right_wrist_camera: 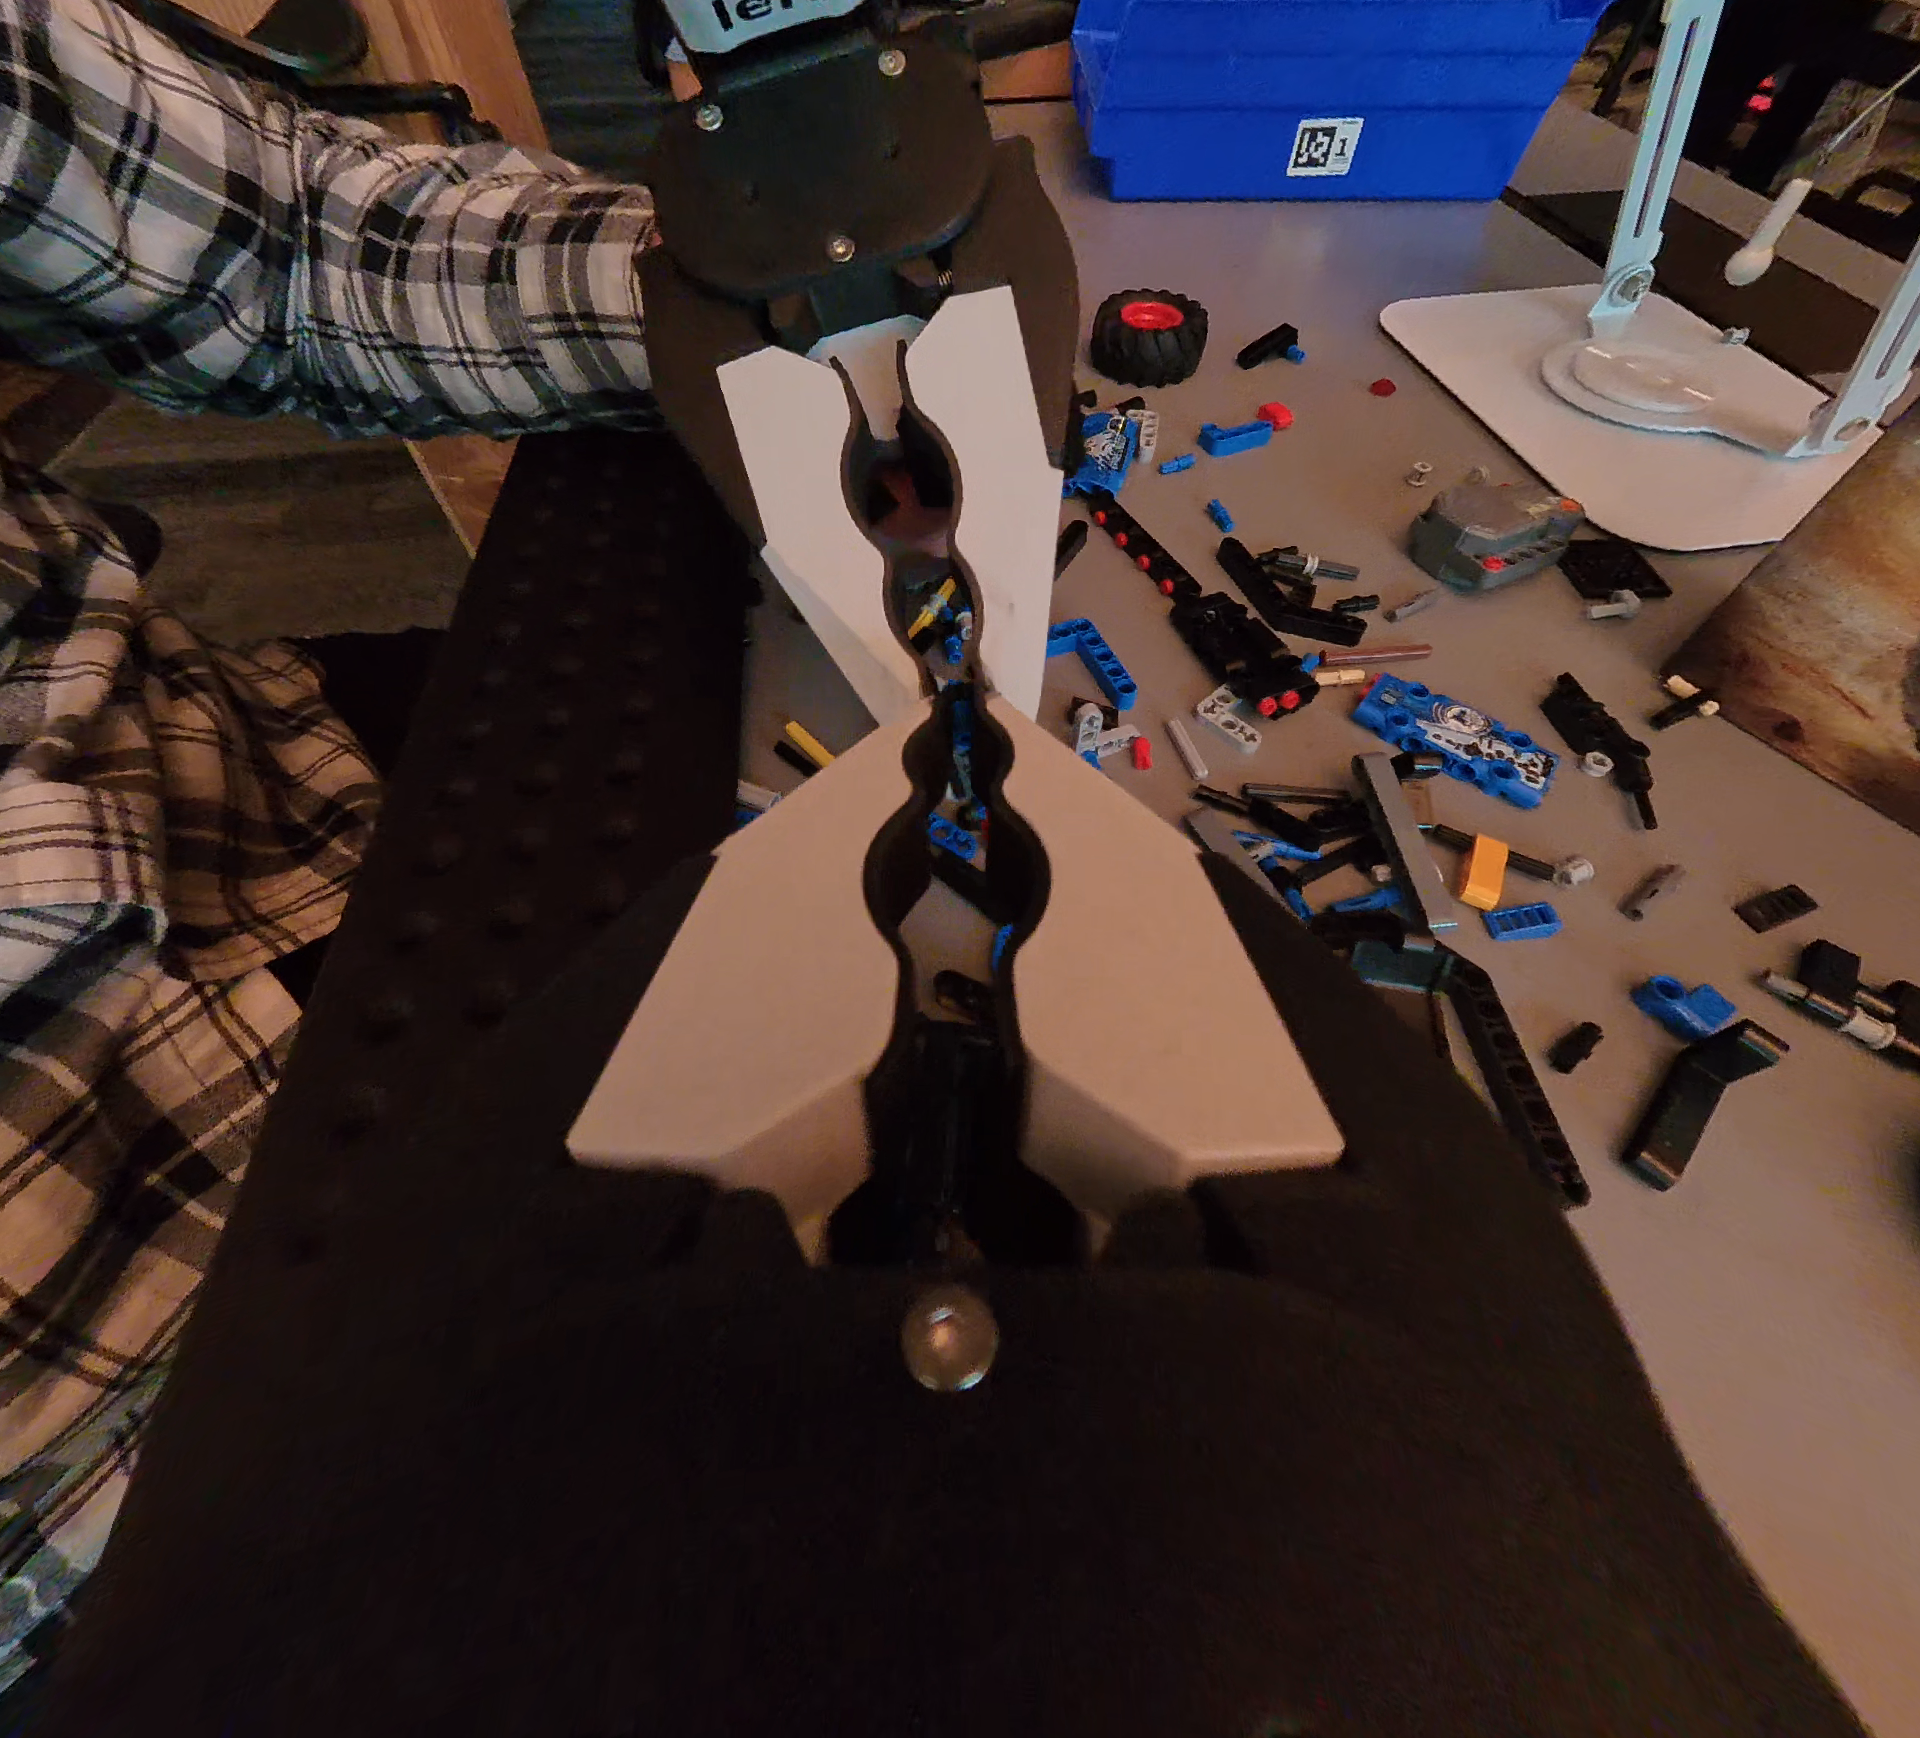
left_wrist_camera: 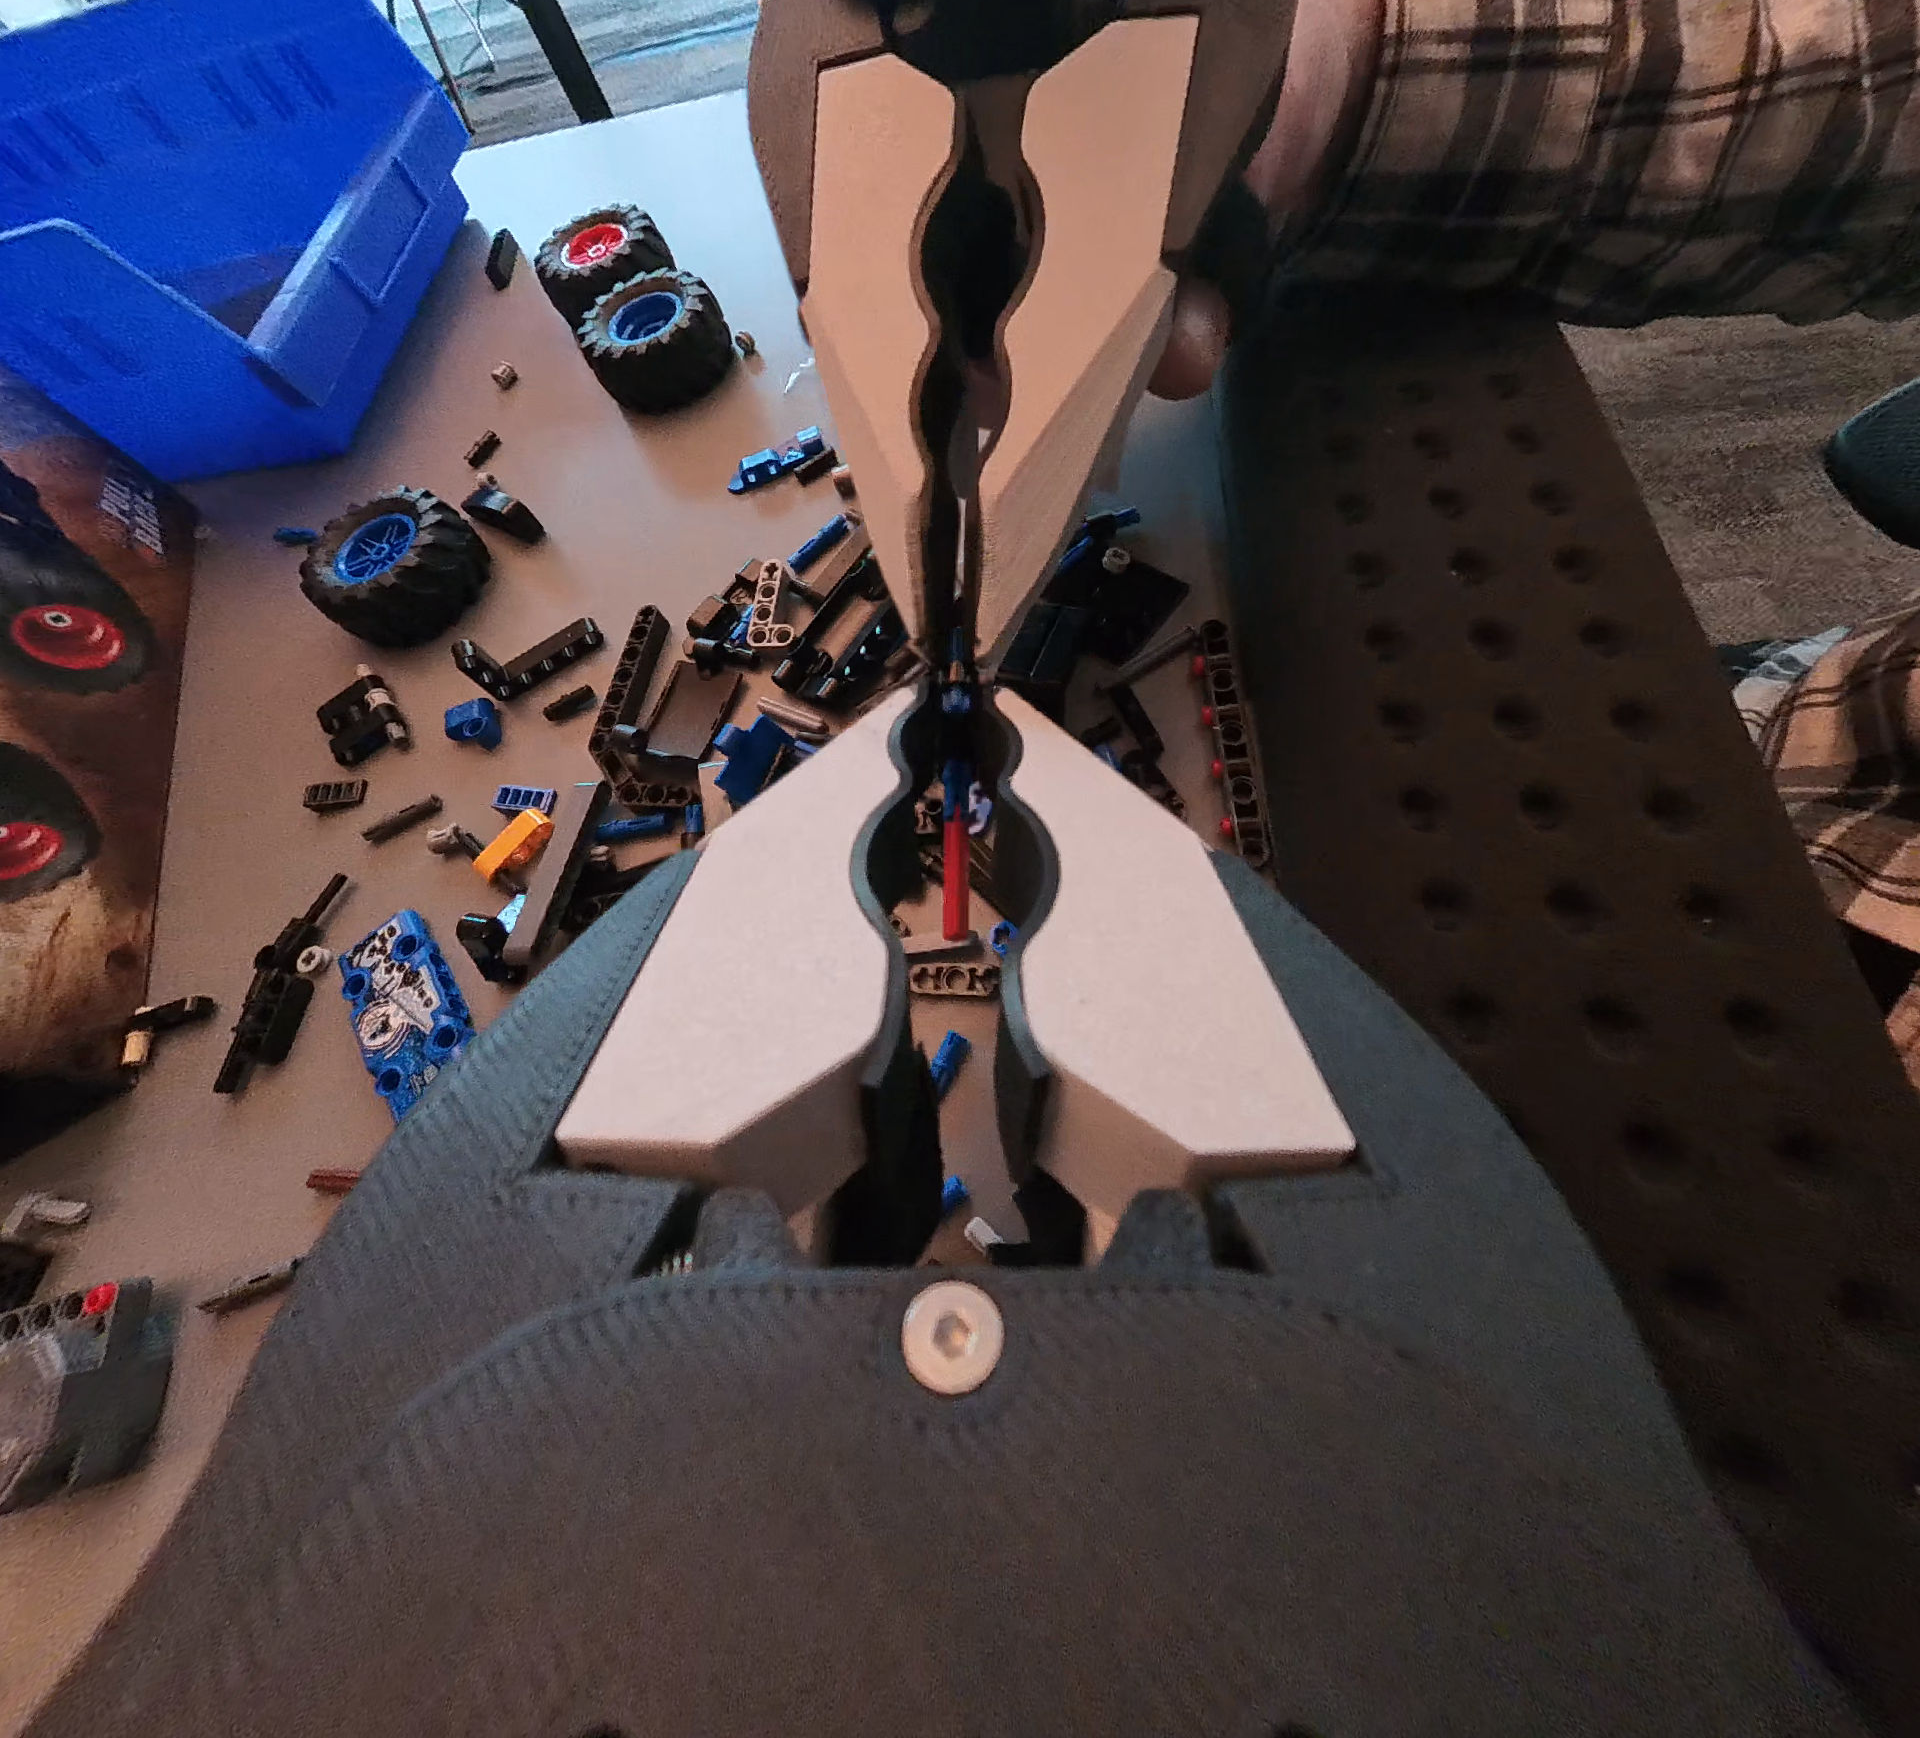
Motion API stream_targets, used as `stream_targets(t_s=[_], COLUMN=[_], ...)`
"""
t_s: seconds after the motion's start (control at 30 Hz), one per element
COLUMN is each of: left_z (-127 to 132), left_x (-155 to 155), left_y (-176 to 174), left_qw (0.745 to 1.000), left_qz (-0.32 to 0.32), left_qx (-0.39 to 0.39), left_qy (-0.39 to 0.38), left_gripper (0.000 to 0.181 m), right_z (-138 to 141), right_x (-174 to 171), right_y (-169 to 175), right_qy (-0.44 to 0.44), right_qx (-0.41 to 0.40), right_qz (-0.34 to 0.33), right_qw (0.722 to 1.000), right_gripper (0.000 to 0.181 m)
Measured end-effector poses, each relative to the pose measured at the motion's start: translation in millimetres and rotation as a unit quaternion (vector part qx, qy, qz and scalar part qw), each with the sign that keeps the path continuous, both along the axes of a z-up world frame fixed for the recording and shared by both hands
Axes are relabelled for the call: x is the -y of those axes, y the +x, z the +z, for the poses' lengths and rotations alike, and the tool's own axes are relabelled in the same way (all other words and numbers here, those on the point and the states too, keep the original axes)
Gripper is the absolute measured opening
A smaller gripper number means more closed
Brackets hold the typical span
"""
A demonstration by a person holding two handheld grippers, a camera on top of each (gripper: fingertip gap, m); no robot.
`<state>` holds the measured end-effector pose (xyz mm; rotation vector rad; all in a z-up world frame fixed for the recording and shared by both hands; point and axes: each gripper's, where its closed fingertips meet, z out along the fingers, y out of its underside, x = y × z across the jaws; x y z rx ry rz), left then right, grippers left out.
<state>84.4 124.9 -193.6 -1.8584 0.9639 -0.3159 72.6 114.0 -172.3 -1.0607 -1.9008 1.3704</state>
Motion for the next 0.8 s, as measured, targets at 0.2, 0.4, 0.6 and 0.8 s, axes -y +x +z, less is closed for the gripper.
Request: stream_targets(t_s=[0.2, 0.4, 0.6, 0.8], left_z=[9, 16, 15, 15], left_x=[3, 7, 6, 6], left_y=[2, 5, 5, 3], left_qw=[1.0, 0.999, 0.999, 0.998], left_qz=[-0.012, -0.027, -0.025, -0.02], left_qx=[0.025, 0.033, 0.004, -0.022], left_qy=[0.005, 0.02, 0.039, 0.049], left_gripper=[0.004, 0.004, 0.004, 0.004], right_z=[7, 10, 10, 12], right_x=[-2, 4, 4, 6], right_y=[2, 6, 7, 6], right_qy=[-0.014, -0.001, 0.022, -0.019], right_qx=[-0.016, -0.027, -0.029, -0.023], right_qz=[-0.001, 0.015, 0.01, 0.017], right_qw=[1.0, 1.0, 0.999, 0.999], right_gripper=[0.008, 0.001, 0.0, 0.003])
